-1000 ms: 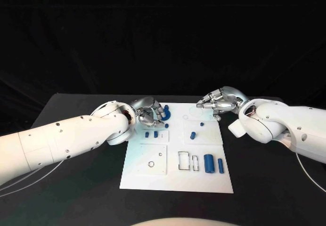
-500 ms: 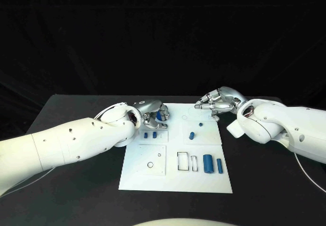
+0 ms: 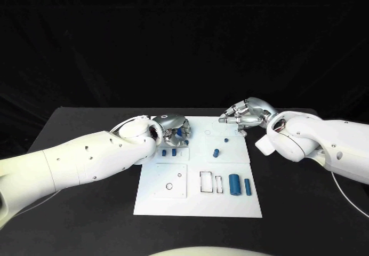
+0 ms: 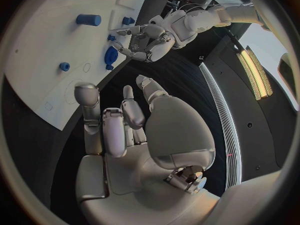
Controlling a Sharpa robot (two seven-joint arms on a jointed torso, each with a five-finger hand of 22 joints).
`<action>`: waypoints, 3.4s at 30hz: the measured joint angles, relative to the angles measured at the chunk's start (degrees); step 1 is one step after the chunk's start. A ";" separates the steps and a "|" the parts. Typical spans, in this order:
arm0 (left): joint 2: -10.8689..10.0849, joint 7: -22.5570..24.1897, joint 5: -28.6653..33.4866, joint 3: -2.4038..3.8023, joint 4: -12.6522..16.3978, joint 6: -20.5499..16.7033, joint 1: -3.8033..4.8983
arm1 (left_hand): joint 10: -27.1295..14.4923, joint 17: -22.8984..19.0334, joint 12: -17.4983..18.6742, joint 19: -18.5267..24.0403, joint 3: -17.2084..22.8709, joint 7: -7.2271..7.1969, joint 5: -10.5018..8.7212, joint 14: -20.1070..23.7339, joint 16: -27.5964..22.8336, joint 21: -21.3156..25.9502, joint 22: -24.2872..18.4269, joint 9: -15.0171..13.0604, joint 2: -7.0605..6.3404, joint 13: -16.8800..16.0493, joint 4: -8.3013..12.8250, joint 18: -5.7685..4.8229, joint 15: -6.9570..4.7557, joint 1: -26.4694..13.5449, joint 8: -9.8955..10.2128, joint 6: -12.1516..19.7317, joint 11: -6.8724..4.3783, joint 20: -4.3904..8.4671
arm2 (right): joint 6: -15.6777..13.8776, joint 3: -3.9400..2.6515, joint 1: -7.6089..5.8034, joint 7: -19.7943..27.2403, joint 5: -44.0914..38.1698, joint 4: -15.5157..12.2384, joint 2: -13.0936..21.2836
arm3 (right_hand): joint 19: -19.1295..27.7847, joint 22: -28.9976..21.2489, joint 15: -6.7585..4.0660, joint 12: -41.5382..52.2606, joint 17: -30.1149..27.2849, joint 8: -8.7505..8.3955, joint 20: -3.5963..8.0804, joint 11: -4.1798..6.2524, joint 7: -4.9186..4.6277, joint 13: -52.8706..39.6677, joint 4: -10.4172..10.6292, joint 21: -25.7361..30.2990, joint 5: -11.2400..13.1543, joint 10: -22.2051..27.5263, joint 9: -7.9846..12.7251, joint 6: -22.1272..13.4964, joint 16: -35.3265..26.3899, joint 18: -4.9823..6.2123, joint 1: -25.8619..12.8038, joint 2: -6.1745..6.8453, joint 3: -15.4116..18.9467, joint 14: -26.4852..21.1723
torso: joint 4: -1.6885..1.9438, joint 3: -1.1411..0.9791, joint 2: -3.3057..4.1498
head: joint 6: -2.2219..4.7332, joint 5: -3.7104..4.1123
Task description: Assemble the parts on the task board
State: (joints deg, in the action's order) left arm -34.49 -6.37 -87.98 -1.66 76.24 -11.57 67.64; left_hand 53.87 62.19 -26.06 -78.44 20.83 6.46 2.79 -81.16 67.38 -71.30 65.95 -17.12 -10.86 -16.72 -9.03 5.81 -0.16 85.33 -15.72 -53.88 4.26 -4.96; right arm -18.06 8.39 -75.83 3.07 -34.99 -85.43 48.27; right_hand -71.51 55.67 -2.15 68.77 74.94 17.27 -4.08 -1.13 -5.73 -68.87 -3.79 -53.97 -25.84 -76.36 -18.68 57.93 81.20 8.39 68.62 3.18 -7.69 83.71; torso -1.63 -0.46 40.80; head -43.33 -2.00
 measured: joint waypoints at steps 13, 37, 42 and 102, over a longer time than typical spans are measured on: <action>1.34 -0.28 -0.89 0.01 -1.52 1.46 -0.01 | 2.10 1.08 0.41 -1.13 2.25 0.20 -0.01 -0.87 1.66 -2.76 3.32 1.18 0.91 1.11 0.95 0.00 -0.45 0.91 1.60 -1.02 -0.62 0.60 | -0.05 0.00 0.00 0.01 -0.09 -0.05 -0.17 | 0.00 0.09 0.00 0.00 -0.01 0.00 0.00 0.00 0.00 -0.07 0.00 0.00 0.00 0.00 -0.04 0.00 0.00 0.01 0.00 0.00 0.00 0.00 | 0.09 0.03 -0.03 | -0.12 0.24; 2.83 -0.48 -1.04 0.00 -3.30 3.57 -0.06 | 3.60 0.94 1.64 -1.62 4.65 0.45 -0.01 -1.28 2.25 -4.29 5.18 2.09 1.13 2.47 1.56 -0.59 -0.87 1.13 2.77 -2.49 -0.76 0.68 | -0.04 0.00 0.00 0.05 -0.14 -0.01 -0.42 | 0.00 0.13 0.00 0.00 -0.02 0.00 0.00 0.00 0.00 -0.13 0.00 -0.01 0.00 0.00 -0.03 0.00 0.00 0.00 0.00 0.00 0.00 0.00 | 0.11 0.01 -0.04 | -0.44 0.28; 2.83 -0.58 -1.03 0.02 -3.44 3.95 -0.06 | 4.49 0.96 1.91 -1.88 5.45 0.49 -0.01 -1.53 2.74 -4.81 5.69 2.31 1.43 2.76 1.94 -0.57 -0.71 1.43 3.13 -3.38 -0.90 0.84 | -0.04 0.00 0.00 0.05 -0.15 -0.02 -0.42 | 0.00 0.13 0.00 0.00 -0.02 0.00 0.00 0.00 0.00 -0.13 0.00 -0.03 0.00 0.00 -0.03 0.00 0.00 0.00 0.00 0.00 0.00 0.00 | 0.12 0.01 -0.07 | -0.48 0.32; -5.37 -1.22 8.64 3.21 0.59 3.12 0.22 | 12.36 -0.24 8.56 -2.75 9.24 -0.03 -0.01 -2.30 3.86 -6.95 8.55 3.48 1.48 4.03 5.14 -1.37 -1.48 -2.74 6.59 -9.82 -1.61 0.97 | -0.04 0.00 0.01 0.10 -0.19 0.30 -0.18 | -0.01 0.16 0.00 0.00 0.00 0.00 0.00 0.00 0.00 -0.15 0.00 -0.04 0.00 0.00 -0.07 0.00 0.00 0.00 0.00 0.00 0.00 0.00 | 0.18 0.00 -0.08 | 0.17 -0.22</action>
State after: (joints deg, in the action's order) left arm -39.86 -7.59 -79.34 1.56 76.84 -8.45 67.86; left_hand 66.23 61.95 -17.49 -81.19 30.07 6.43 2.78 -83.46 71.24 -78.25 74.50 -13.64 -9.38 -12.69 -3.89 4.43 -1.64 82.58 -9.14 -63.71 2.65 -3.99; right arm -18.11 8.38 -75.82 3.17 -35.19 -85.14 48.08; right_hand -71.51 55.83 -2.15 68.77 74.94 17.27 -4.08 -1.13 -5.72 -69.02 -3.79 -54.01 -25.83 -76.36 -18.76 57.93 81.20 8.39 68.62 3.18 -7.69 83.71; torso -1.45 -0.46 40.72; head -43.16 -2.22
